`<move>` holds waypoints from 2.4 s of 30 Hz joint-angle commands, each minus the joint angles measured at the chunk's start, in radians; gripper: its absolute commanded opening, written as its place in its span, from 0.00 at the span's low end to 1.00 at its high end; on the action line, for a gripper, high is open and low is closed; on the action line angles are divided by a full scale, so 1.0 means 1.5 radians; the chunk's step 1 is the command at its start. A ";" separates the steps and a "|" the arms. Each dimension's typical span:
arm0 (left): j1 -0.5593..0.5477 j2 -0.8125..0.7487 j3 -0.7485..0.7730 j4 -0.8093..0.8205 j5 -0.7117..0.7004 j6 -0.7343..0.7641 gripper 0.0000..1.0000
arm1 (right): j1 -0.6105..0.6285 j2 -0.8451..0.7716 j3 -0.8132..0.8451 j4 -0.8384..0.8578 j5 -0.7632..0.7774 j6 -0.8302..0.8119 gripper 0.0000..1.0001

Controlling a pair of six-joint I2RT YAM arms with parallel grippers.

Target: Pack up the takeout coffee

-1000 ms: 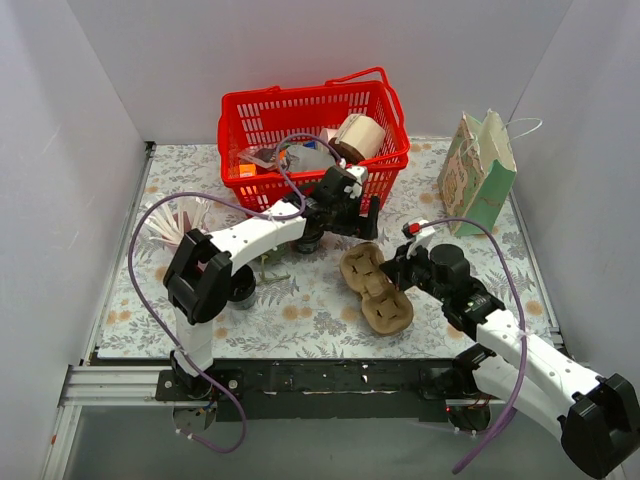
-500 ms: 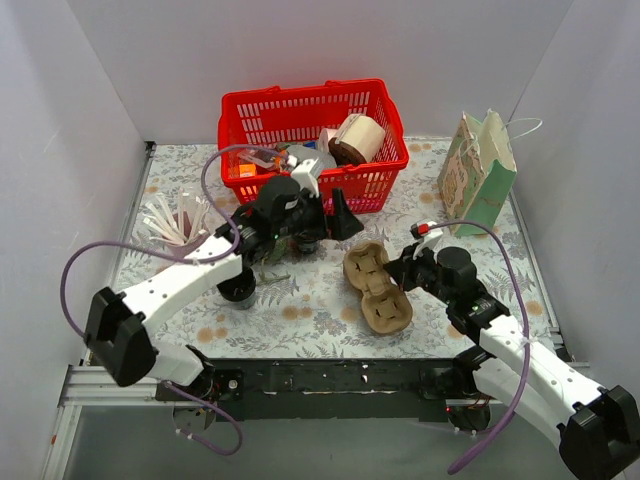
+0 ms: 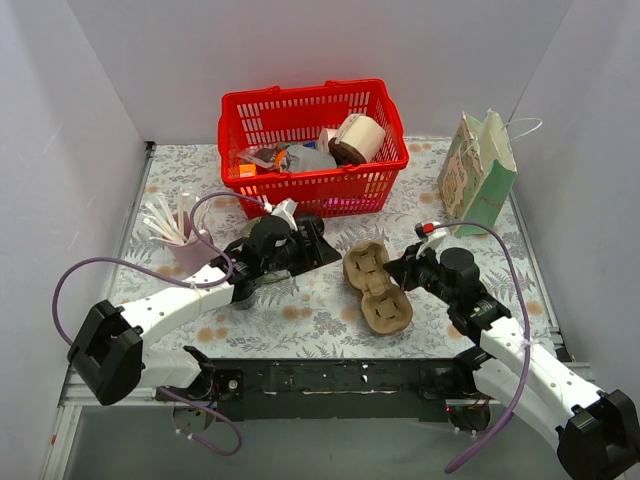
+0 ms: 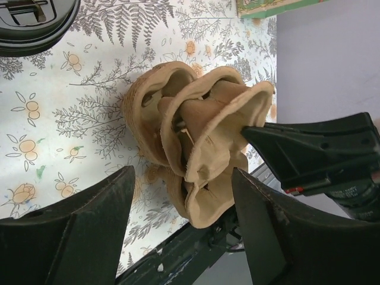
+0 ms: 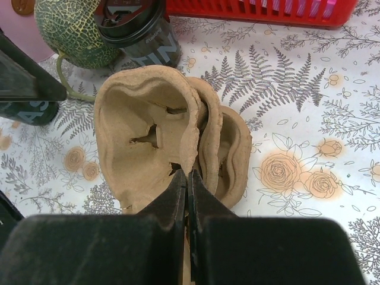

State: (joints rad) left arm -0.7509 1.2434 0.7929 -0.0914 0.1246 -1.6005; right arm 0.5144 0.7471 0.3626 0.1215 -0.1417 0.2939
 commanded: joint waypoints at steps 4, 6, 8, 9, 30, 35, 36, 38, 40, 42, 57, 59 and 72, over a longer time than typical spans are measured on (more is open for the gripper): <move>-0.004 0.055 -0.012 0.053 -0.013 -0.058 0.63 | -0.011 0.006 0.009 0.032 -0.020 0.022 0.01; -0.004 0.065 -0.011 0.054 -0.011 -0.060 0.62 | -0.013 0.010 0.013 0.028 -0.025 0.024 0.01; -0.004 0.077 -0.007 0.039 -0.022 -0.067 0.61 | -0.017 0.018 0.015 0.024 -0.026 0.031 0.01; -0.004 0.080 -0.006 0.033 -0.026 -0.079 0.59 | -0.019 0.020 0.016 0.022 -0.025 0.033 0.01; -0.005 0.155 -0.027 0.126 0.055 -0.132 0.58 | -0.073 0.039 -0.005 0.052 -0.111 0.093 0.01; -0.006 0.150 -0.036 0.138 0.054 -0.132 0.59 | -0.078 0.042 -0.008 0.052 -0.116 0.093 0.01; -0.006 0.152 -0.036 0.137 0.054 -0.130 0.58 | -0.079 0.043 -0.009 0.054 -0.119 0.092 0.01; -0.008 0.165 -0.033 0.136 0.057 -0.127 0.58 | -0.080 0.043 -0.011 0.060 -0.123 0.095 0.01; -0.014 0.174 -0.027 0.130 0.057 -0.123 0.58 | -0.081 0.043 -0.012 0.068 -0.129 0.102 0.01; -0.018 0.191 -0.015 0.116 0.052 -0.117 0.57 | -0.082 0.043 -0.013 0.073 -0.133 0.109 0.01; -0.049 0.258 0.042 0.014 -0.024 -0.073 0.56 | -0.135 0.013 -0.034 0.153 -0.222 0.173 0.01; -0.051 0.248 0.043 0.007 -0.047 -0.070 0.56 | -0.138 0.002 -0.037 0.161 -0.224 0.177 0.01; -0.055 0.273 0.070 -0.015 -0.059 -0.046 0.56 | -0.161 -0.036 -0.044 0.161 -0.225 0.191 0.01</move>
State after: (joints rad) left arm -0.8288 1.6367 0.8749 -0.0334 0.0990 -1.7115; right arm 0.2909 0.7010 0.2840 0.2722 -0.4606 0.5472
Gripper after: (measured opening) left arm 0.564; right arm 0.032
